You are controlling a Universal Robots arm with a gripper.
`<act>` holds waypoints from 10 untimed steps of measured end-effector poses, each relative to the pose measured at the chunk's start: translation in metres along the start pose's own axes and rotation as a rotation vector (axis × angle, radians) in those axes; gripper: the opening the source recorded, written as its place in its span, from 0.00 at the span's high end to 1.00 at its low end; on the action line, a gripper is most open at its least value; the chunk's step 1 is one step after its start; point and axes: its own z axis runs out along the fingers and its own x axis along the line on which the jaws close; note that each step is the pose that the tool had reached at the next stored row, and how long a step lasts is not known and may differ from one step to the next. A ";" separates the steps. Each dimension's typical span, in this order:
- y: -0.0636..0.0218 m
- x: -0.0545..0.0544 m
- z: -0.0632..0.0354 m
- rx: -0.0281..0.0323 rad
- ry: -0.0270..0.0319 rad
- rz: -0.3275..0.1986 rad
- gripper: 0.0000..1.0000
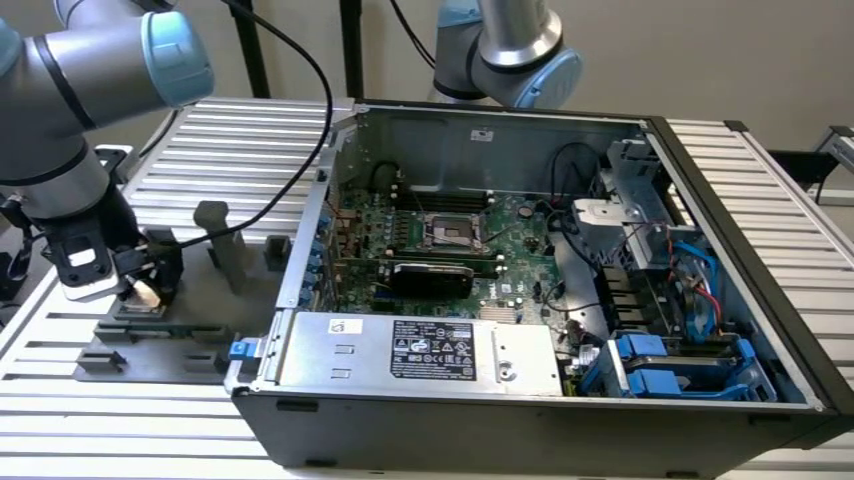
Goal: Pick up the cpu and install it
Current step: 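Pick up the cpu and move it towards the insertion slot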
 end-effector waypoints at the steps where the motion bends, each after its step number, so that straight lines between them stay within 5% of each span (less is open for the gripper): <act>1: 0.0000 0.000 0.0000 -0.0001 0.0003 0.000 0.45; 10: 0.0003 0.000 -0.0070 0.0000 0.0023 0.000 0.45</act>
